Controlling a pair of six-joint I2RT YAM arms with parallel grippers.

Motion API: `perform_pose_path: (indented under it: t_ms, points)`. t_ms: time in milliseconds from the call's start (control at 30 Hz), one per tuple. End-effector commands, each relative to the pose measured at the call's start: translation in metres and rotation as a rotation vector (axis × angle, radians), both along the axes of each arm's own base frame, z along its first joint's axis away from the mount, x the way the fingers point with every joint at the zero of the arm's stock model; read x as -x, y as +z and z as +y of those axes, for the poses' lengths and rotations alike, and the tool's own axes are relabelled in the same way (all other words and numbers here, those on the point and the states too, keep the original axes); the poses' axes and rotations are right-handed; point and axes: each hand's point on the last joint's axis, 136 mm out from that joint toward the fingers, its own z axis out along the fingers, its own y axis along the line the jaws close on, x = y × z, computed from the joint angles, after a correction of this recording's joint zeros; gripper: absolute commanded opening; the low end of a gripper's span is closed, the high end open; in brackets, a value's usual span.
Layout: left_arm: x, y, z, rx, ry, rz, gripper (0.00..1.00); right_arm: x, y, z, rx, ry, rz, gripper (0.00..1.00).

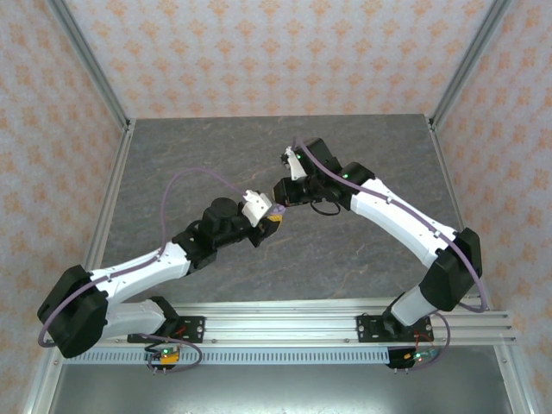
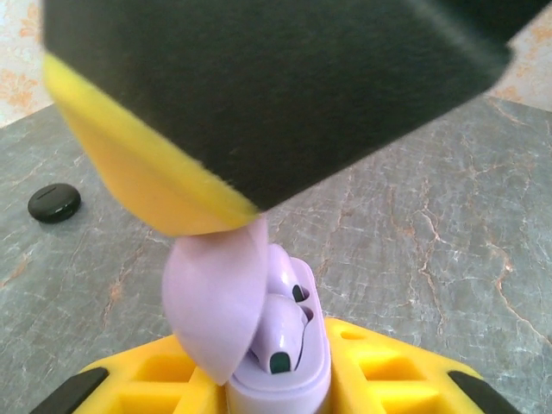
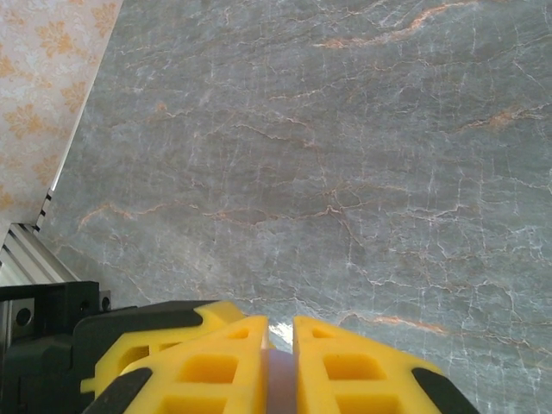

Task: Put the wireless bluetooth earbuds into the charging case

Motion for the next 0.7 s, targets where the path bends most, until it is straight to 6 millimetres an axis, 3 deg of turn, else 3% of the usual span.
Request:
perform_pose_path:
  t_ms: [0,300,500,667]
  points:
    - [-0.018,0.035,0.001,0.064,0.063,-0.062,0.29,0.014,-0.006,-0.009,0.054,0.018,0.023,0.17]
    - [-0.025,0.026,0.003,0.064,0.1,-0.016,0.29,-0.005,0.003,-0.032,0.106,-0.125,-0.073,0.18]
    - [-0.05,0.011,0.017,0.157,0.234,0.153,0.29,-0.025,0.004,-0.079,0.145,-0.344,-0.123,0.2]
    - [-0.075,-0.019,0.028,0.201,0.374,0.374,0.29,-0.03,-0.004,-0.111,0.154,-0.446,-0.118,0.21]
